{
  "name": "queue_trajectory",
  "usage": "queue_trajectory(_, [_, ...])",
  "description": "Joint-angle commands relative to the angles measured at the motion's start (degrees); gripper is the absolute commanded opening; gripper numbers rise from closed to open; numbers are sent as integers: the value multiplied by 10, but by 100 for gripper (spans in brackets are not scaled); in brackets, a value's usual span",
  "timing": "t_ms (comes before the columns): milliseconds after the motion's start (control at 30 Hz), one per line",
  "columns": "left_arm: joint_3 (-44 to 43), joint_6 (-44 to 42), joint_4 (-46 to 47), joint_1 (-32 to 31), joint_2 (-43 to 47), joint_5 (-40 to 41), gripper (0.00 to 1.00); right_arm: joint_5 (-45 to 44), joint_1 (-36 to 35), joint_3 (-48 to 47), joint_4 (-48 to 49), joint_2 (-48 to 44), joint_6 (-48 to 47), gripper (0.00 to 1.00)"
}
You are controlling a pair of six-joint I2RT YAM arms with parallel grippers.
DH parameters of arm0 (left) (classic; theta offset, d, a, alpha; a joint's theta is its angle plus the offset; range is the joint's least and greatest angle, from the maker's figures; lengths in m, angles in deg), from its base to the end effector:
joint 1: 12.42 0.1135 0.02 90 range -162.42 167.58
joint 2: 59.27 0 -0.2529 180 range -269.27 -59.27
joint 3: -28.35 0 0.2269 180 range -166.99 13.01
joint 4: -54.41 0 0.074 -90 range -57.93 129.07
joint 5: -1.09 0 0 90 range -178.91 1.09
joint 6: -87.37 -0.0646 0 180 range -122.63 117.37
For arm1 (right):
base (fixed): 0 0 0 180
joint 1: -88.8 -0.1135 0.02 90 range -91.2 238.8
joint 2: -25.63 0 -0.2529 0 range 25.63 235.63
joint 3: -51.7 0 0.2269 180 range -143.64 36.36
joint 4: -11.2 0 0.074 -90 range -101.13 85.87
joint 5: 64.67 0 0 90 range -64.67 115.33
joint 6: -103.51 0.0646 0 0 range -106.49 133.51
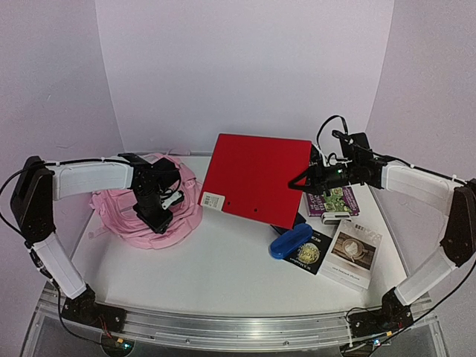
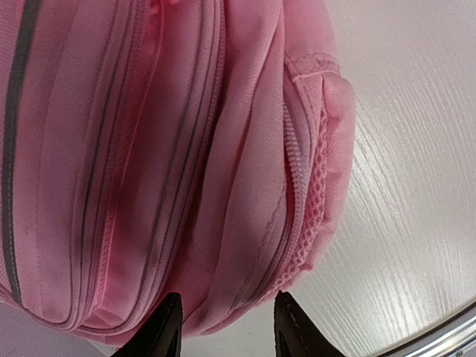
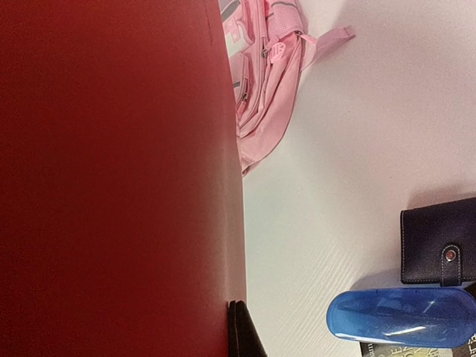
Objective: Pack the student bag
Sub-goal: Place the files in the student bag.
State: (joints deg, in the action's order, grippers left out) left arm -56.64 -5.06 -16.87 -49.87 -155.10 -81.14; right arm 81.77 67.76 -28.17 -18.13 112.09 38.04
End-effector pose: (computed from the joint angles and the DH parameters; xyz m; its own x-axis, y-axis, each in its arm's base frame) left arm 0.2335 -0.1679 0.1857 -0.7608 0.6356 -0.1313 0.6206 0.7716 0.1396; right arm 0.2781 0.1646 0.2755 -0.8420 -0.0780 -0.5338 -0.5262 0.3364 0.7810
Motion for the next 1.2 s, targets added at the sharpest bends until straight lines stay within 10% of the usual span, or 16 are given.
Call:
queue_trajectory(0, [8, -19, 5, 2, -18, 16, 43, 30, -1, -1, 56, -29, -2, 0])
queue_trajectory(1167, [-8, -14, 11, 37, -29, -31, 38, 44, -1, 14, 80, -29, 6, 0])
